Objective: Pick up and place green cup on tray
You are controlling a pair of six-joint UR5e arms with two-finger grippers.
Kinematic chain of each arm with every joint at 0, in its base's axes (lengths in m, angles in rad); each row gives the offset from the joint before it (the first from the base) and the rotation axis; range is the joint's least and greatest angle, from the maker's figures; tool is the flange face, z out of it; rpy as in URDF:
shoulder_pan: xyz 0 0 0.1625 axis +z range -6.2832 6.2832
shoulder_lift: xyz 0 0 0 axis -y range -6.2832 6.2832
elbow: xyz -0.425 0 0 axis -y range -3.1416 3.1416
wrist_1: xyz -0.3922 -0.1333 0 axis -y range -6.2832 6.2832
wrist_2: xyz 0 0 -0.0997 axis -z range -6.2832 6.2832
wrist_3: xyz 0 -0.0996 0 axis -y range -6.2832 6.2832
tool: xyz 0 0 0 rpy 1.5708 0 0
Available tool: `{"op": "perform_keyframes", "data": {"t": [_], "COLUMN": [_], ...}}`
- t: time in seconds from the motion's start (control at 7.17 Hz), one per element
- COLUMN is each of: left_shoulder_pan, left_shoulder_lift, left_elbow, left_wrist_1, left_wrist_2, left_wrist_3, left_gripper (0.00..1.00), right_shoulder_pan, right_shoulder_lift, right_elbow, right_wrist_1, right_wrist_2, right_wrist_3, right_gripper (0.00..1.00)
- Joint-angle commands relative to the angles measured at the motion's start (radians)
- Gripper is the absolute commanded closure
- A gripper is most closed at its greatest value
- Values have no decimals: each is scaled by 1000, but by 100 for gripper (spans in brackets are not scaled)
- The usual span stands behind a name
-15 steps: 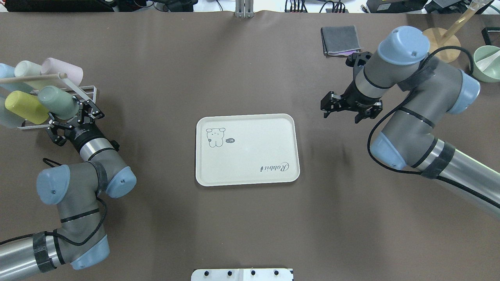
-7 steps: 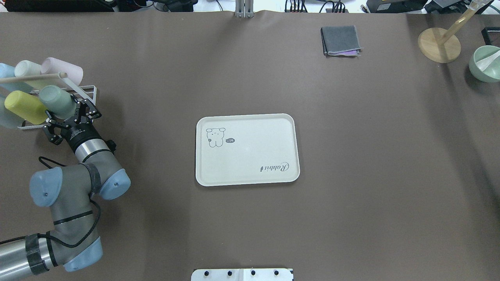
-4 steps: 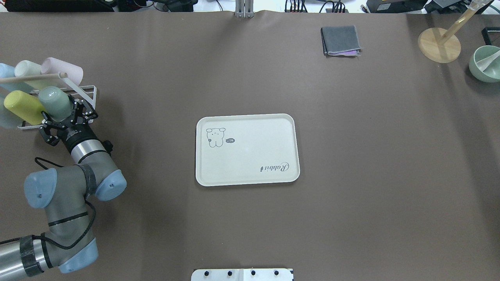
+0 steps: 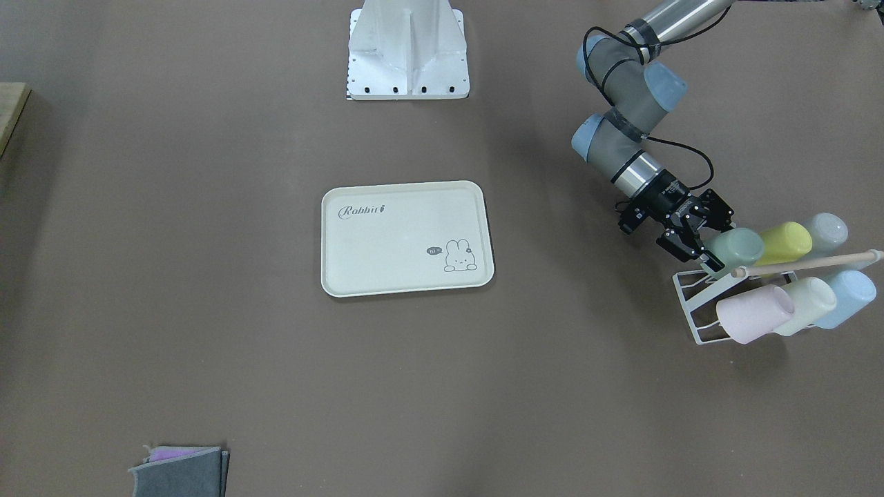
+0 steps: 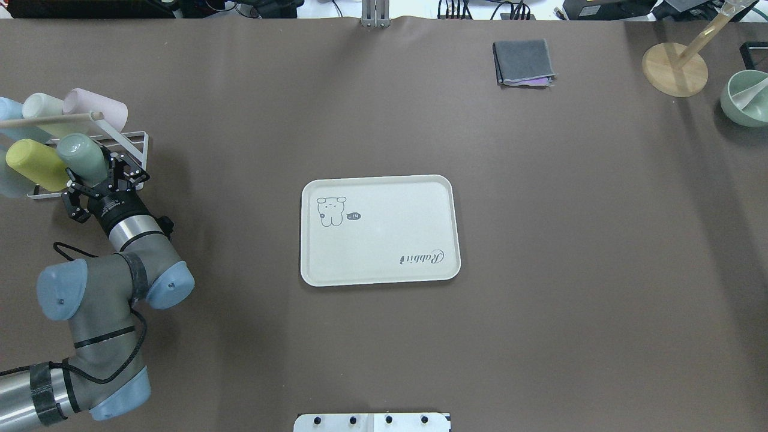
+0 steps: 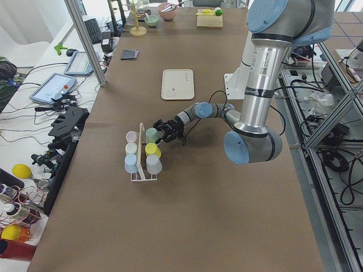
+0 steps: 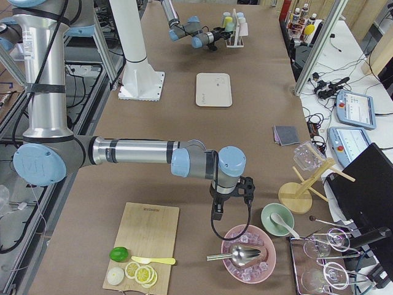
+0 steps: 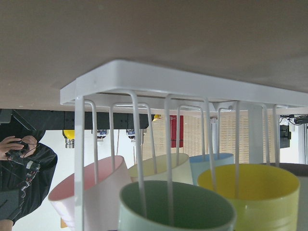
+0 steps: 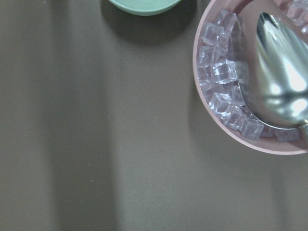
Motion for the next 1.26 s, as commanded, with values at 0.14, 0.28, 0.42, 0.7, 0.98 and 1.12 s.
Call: {"op": "perform_keyframes", "data": {"t": [0.14, 0.28, 0.42, 0.7, 0.98, 1.12], "left_shoulder_pan": [-1, 0, 0, -4, -9, -9], "left_shoulder_lift": [7, 51, 105, 157, 152, 127], "left_elbow": [-43, -102, -178, -286, -378, -398], "left_wrist_1": [1, 1, 2, 2, 2, 1], "left_wrist_2": [-2, -3, -2, -2, -2, -3], "left_wrist_3": [39, 41, 70, 94, 134, 137], "left_gripper": [40, 41, 42, 42, 42, 42], "right_shoulder_pan": [-12, -11, -11, -12, -11, -11], "right_shoulder_lift": [-3, -3, 0, 9, 3, -8], "right_elbow": [9, 20, 20, 27, 49, 44], "right_wrist_1": [-22, -53, -48, -45, -47, -47], "right_wrist_2": [4, -5, -12, -41, -42, -48], "right_wrist_3": [-2, -2, -1, -2, -2, -5], "right_gripper": [0, 0, 0, 0, 0, 0]}}
